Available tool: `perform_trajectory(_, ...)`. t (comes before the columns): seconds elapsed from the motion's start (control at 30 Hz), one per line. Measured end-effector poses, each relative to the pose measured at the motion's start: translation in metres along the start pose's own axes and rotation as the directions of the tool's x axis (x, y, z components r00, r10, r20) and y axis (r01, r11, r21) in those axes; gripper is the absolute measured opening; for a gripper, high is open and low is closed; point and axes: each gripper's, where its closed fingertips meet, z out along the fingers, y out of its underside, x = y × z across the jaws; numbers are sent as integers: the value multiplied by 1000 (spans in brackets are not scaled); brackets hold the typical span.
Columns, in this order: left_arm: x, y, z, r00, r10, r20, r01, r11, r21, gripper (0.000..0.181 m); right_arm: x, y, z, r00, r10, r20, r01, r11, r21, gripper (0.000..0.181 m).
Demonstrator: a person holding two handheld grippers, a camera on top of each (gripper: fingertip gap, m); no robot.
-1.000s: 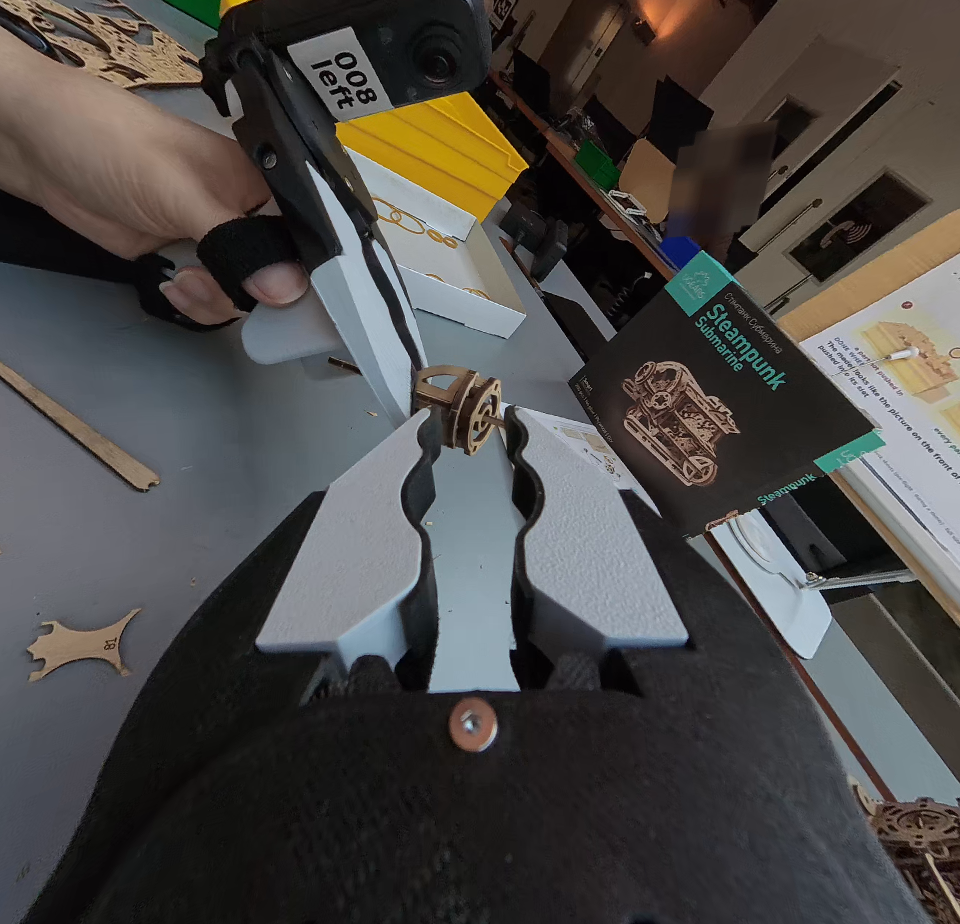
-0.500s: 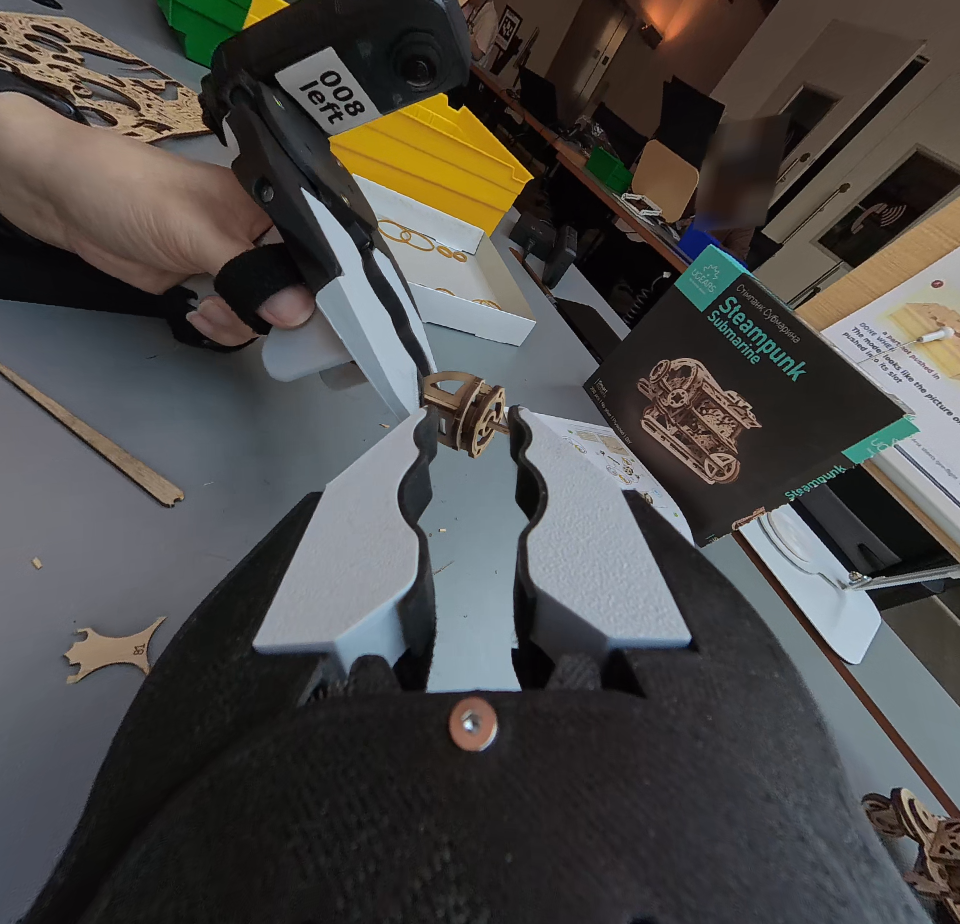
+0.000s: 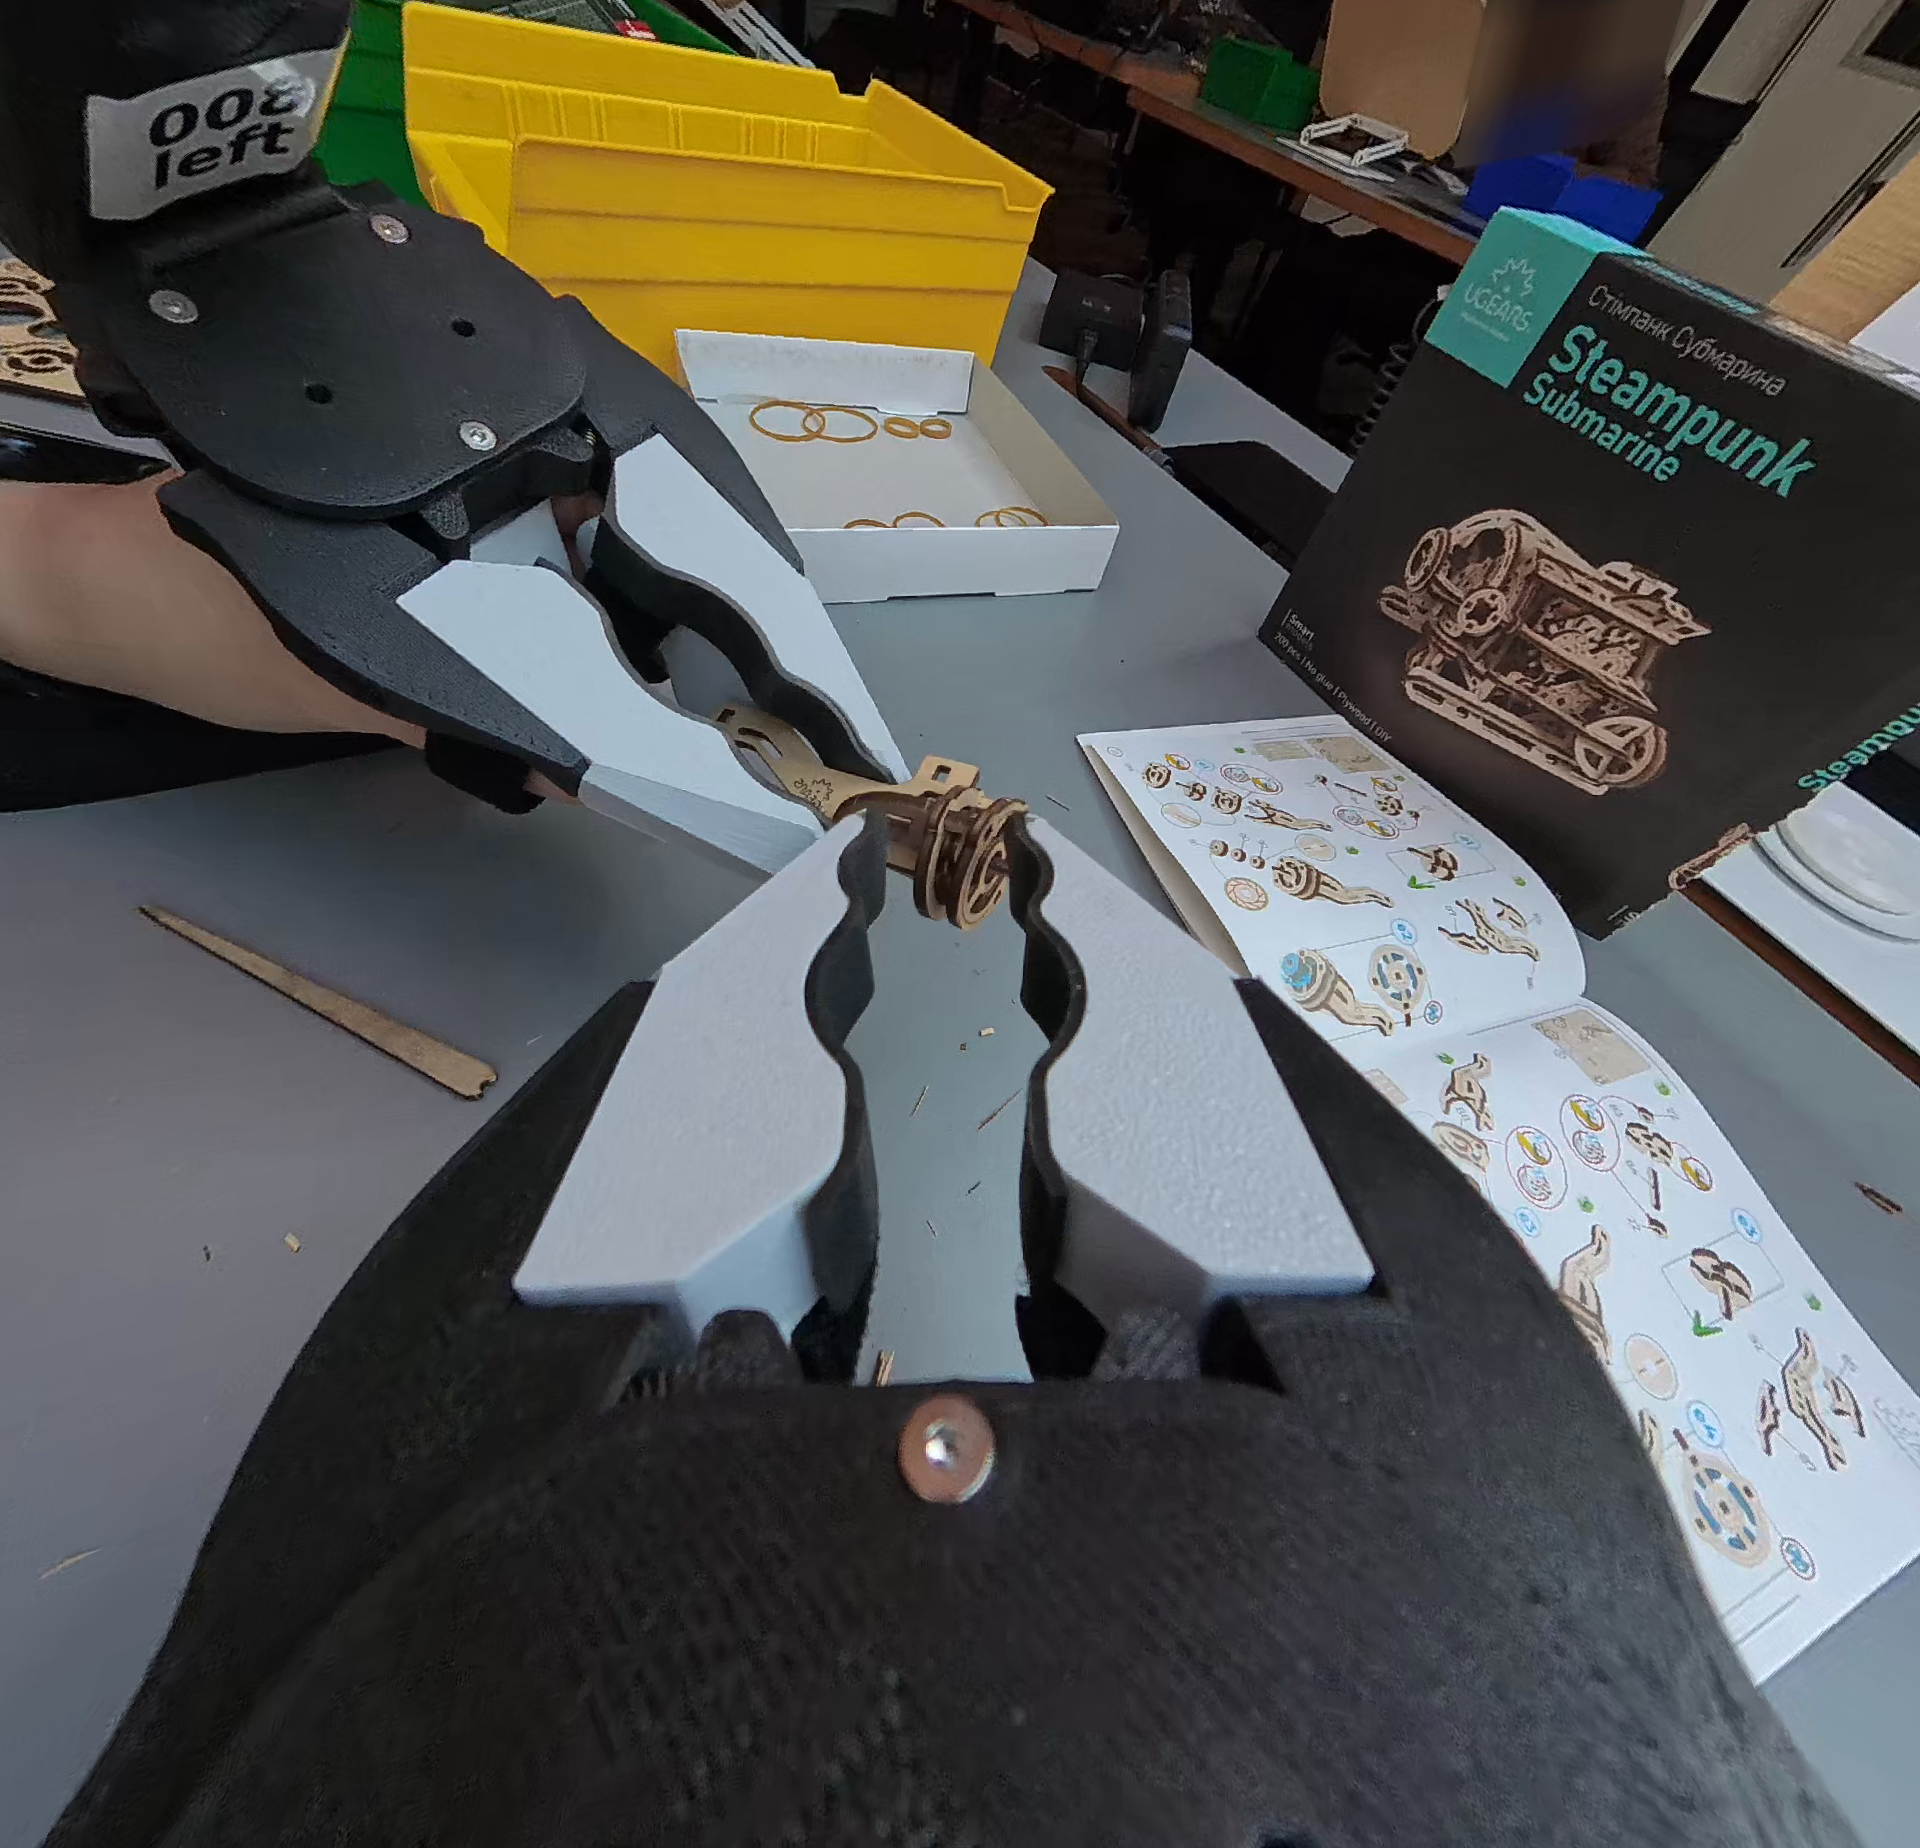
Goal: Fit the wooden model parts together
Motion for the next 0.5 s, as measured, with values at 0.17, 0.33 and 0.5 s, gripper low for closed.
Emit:
perform_trajectory(0.17, -3, 1, 0, 999, 41, 35, -41, 999, -9, 17, -3, -1, 0, 998, 53, 28, -53, 999, 1, 22)
perform_trajectory(0.33, -3, 0, 0, 991, 111, 74, -109, 994, -25, 17, -1, 3, 3, 992, 123, 24, -122, 992, -12, 22)
perform_trajectory(0.5, -4, 2, 1, 981, 162, 110, -157, 986, -52, 17, -2, 5, 6, 990, 142, 15, -142, 990, -23, 24)
